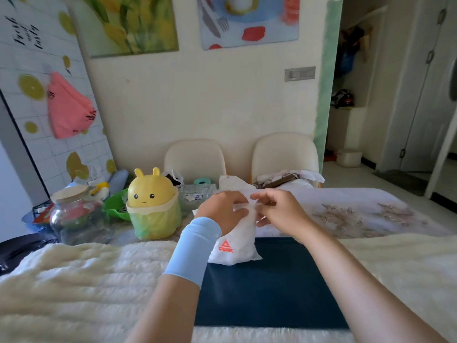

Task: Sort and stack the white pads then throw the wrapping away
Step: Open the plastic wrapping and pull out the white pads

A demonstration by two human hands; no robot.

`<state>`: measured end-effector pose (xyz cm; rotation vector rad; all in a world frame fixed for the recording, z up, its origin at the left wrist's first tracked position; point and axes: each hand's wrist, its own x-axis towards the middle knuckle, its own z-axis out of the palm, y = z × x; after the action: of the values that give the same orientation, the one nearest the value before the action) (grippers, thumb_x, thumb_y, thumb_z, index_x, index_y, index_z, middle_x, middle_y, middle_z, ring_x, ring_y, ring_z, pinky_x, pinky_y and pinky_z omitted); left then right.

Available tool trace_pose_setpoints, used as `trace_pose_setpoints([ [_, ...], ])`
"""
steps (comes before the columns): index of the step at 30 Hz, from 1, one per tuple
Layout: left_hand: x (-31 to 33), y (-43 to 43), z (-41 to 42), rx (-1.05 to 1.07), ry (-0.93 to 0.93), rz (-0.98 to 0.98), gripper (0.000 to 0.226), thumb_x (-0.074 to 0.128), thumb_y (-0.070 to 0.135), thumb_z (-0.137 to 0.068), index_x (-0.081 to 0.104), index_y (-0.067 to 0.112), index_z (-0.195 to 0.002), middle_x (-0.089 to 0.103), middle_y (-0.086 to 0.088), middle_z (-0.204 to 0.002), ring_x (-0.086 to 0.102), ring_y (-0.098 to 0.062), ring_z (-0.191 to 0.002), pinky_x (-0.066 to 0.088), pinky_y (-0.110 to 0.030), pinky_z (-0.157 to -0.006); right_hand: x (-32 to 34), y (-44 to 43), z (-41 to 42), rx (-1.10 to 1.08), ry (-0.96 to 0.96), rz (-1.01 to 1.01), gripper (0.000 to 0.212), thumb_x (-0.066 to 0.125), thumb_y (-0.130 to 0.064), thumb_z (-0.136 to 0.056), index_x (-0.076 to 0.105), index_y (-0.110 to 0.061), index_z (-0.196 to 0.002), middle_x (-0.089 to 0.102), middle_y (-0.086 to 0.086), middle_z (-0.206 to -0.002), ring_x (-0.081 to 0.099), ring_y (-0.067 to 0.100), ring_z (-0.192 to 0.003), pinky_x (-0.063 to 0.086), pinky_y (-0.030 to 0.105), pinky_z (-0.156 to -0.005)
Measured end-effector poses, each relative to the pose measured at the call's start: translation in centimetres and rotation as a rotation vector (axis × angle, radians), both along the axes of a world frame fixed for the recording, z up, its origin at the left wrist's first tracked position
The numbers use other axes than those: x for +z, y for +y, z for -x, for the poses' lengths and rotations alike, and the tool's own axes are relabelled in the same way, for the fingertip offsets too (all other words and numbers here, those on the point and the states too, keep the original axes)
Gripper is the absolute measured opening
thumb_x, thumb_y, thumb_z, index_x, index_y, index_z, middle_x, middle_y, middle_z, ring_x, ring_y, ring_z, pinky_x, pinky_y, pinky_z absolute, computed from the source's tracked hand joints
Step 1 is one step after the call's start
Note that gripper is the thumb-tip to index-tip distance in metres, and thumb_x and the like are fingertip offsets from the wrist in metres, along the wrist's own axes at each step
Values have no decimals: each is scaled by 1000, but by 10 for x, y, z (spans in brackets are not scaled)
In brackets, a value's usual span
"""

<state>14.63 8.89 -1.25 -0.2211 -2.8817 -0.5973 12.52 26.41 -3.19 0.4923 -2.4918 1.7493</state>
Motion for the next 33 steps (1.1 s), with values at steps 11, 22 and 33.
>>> trace_pose_setpoints([
  [11, -15, 19, 29, -28, 199, -170, 15, 62, 41, -92, 70, 35, -104, 68, 16, -96, 60, -5, -90, 51, -26, -83, -15, 11, 31, -137, 54, 13, 15, 85, -24, -80, 76, -25, -93, 76, -8, -76, 71, 11, -63, 52, 22, -53],
  [22, -18, 21, 12, -12, 327, -96, 16, 64, 47, -89, 76, 36, -87, 57, 18, -83, 56, -9, -84, 48, -30, -72, -21, 18, 9, -92, 80, 59, 5, 76, -12, -87, 79, -16, -87, 77, -5, -78, 67, 11, -60, 56, 31, -58],
  [33, -29, -6, -1, 7, 367, -73, 14, 59, 33, -95, 71, 26, -92, 61, 9, -96, 54, -15, -94, 51, -38, -79, -18, 29, 2, -139, 258, -200, 10, 68, -24, -92, 71, -31, -99, 69, -17, -95, 62, 2, -84, 48, 20, -76],
])
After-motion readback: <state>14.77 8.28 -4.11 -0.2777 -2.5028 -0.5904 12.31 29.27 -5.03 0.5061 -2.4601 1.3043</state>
